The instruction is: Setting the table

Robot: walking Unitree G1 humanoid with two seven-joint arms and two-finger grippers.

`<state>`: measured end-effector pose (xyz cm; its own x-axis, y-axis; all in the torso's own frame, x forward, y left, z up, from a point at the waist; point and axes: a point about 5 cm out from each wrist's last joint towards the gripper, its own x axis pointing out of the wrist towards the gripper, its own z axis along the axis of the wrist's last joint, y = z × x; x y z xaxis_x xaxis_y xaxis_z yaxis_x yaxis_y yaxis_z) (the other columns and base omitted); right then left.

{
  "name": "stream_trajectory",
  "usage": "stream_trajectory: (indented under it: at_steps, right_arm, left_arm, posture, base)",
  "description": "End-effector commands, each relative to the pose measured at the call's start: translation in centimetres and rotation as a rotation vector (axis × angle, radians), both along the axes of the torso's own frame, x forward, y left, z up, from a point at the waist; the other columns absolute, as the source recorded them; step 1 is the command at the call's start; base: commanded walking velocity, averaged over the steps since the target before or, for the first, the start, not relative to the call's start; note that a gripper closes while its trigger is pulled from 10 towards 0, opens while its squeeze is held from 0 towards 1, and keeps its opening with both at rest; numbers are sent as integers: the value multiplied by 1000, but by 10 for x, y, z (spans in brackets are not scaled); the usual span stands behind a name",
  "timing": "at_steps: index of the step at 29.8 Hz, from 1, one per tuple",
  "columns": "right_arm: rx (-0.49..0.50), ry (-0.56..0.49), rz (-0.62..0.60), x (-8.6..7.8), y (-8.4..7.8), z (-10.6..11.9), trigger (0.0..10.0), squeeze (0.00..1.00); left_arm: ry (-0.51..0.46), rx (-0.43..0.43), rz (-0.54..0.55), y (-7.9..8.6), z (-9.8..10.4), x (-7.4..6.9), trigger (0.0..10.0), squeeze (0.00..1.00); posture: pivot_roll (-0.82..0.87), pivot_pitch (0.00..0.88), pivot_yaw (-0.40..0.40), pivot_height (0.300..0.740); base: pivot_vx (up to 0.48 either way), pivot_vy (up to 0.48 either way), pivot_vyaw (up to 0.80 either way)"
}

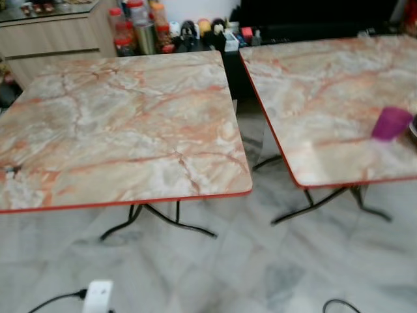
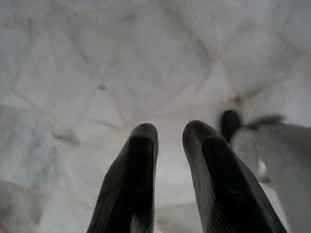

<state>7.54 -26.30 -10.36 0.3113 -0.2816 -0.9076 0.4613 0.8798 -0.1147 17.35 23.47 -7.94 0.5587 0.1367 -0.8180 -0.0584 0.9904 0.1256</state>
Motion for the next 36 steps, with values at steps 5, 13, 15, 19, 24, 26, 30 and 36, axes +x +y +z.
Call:
stream_trajectory:
  at_steps: [5,13,15,19,24,26,30,36]
  right_arm:
    - [15,-1,4,2,6,-1,10000,0]
    - [18,-11,-6,3,6,-1,10000,0]
    - [19,-12,-6,3,6,-1,10000,0]
    - [14,-11,12,3,6,-1,10000,0]
    - [-8,-9,52,4,4,0,10000,0]
    - [-4,-5,50,4,5,-1,10000,0]
    - [0,-11,25,3,5,-1,10000,0]
    - [-55,-49,39,7,2,2,10000,0]
  left_arm:
    - [14,27,8,10,0,-5,10000,0]
    - [14,26,8,10,0,-5,10000,0]
    - [15,26,8,10,0,-5,10000,0]
    - [15,26,7,10,0,-5,10000,0]
    - [14,26,6,10,0,-5,10000,0]
    - [15,27,4,10,0,-5,10000,0]
    - [15,28,2,10,0,-5,10000,0]
    - [10,25,5,10,0,-5,10000,0]
  posture:
    - [-4,78,44,740]
    - [-4,79,44,740]
    - [-5,78,45,740]
    - [-1,75,46,740]
    - [1,71,44,740]
    - [0,64,46,740]
    - [0,54,47,740]
    - [7,50,41,740]
  base:
    - [0,391,0]
    - [0,390,0]
    - [0,390,0]
    - [0,391,0]
    - [0,391,320]
    - [0,394,666]
    - [0,391,133]
    - [0,391,0]
